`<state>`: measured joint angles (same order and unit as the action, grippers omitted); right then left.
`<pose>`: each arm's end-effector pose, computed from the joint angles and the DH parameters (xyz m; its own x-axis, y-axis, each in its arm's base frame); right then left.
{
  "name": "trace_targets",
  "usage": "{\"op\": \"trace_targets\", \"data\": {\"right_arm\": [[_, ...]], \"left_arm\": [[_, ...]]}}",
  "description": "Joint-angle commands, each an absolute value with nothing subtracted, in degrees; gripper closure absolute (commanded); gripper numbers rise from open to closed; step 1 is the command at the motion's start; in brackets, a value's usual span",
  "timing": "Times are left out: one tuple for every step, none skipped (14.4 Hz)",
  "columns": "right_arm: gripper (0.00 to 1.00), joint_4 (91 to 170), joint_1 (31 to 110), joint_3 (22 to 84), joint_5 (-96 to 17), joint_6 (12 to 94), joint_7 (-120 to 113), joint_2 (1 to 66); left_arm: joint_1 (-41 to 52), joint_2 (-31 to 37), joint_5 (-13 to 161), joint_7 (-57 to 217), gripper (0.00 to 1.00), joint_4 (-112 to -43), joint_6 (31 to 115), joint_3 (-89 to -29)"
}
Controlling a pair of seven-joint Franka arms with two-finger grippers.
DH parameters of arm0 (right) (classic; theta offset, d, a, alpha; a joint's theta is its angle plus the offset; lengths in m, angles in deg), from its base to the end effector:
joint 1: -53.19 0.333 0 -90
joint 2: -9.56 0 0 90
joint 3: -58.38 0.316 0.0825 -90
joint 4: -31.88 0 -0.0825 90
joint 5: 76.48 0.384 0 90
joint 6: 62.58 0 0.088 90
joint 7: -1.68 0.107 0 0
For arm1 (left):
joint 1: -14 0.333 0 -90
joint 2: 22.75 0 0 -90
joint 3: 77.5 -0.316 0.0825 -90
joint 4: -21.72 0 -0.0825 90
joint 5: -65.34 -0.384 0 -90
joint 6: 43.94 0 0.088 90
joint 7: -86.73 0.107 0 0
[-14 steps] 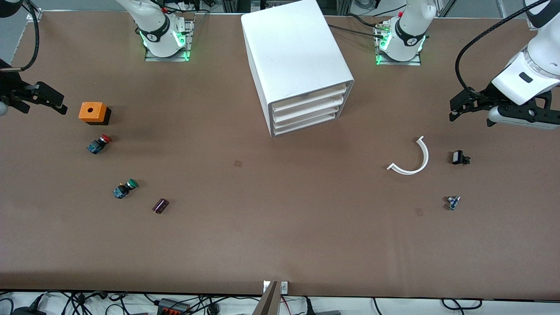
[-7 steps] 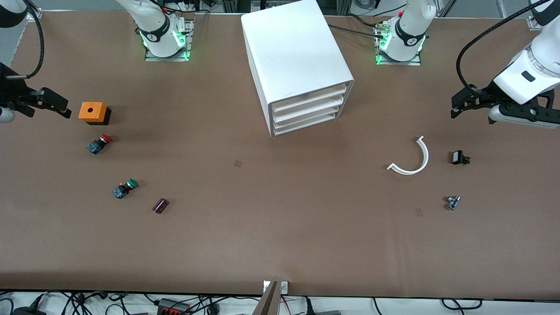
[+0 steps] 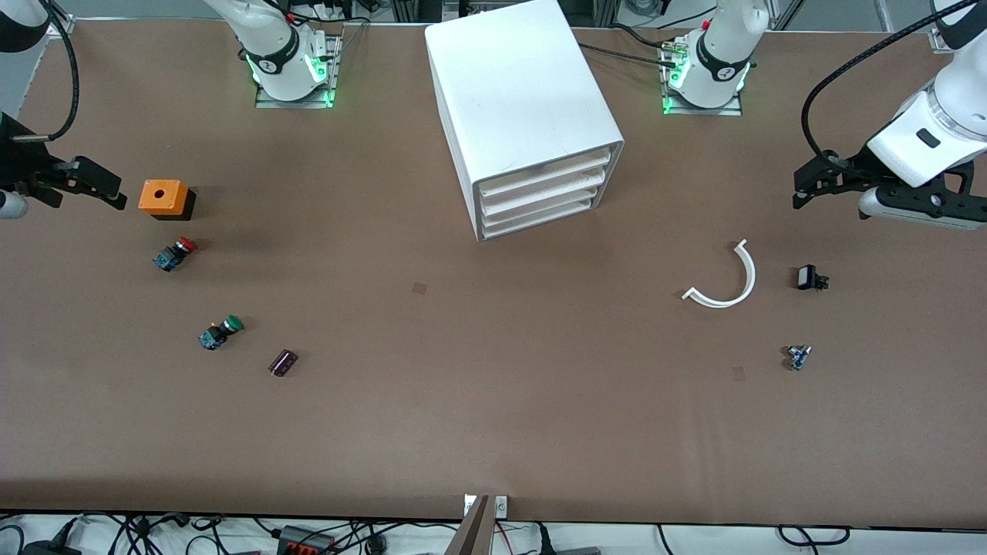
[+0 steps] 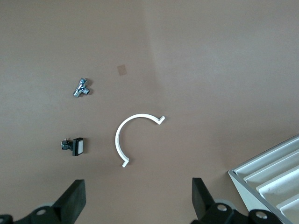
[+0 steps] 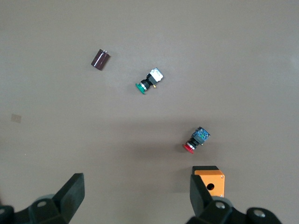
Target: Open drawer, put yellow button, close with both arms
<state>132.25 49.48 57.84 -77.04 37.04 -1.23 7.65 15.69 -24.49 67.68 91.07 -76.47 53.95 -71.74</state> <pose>0.5524 -0.0420 0.5715 0.9996 -0.0217 0.0197 -0.0219 -0.9997 0.0104 0.5527 -0.0439 0.5854 0.9897 -0.1407 0.0276 -0.1416 -0.9893 0.0355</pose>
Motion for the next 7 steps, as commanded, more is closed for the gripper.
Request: {"op": "trace_targets", "data": {"right_arm": [[0.0,132.4,48.6,58.4,-77.6,37.3,-1.7,7.3],[0.0,132.4,48.6,58.4,-77.6,37.3,-1.7,7.2],[0.0,132.4,48.6,58.5,-77.6,37.3,-1.7,7.3],[0.0,132.4,48.6,58.4,-77.6,37.3,-1.7,7.2],[0.0,132.4,48.6,58.4,-77.6,37.3,-1.7,7.3],[0.0,132.4,48.5,58.5,-77.6,37.4,-1.7,7.3],[0.0,132.4,48.6,58.4,-77.6,37.4,-1.7,7.3]], "left_arm": [[15.8,-23.6,66.6,92.0,0.0,-74.5,52.4,-71.3],[15.8,-23.6,66.5,92.0,0.0,-74.4,52.4,-71.3],[15.8,-23.6,66.6,92.0,0.0,-74.4,52.4,-71.3],[15.8,-23.6,66.6,92.0,0.0,-74.4,52.4,-71.3],[15.8,-23.6,66.6,92.0,0.0,-74.4,52.3,-71.3],[15.8,-23.6,66.6,92.0,0.0,-74.4,52.1,-71.3],[15.8,-23.6,66.6,92.0,0.0,-74.4,52.1,-71.3]]}}
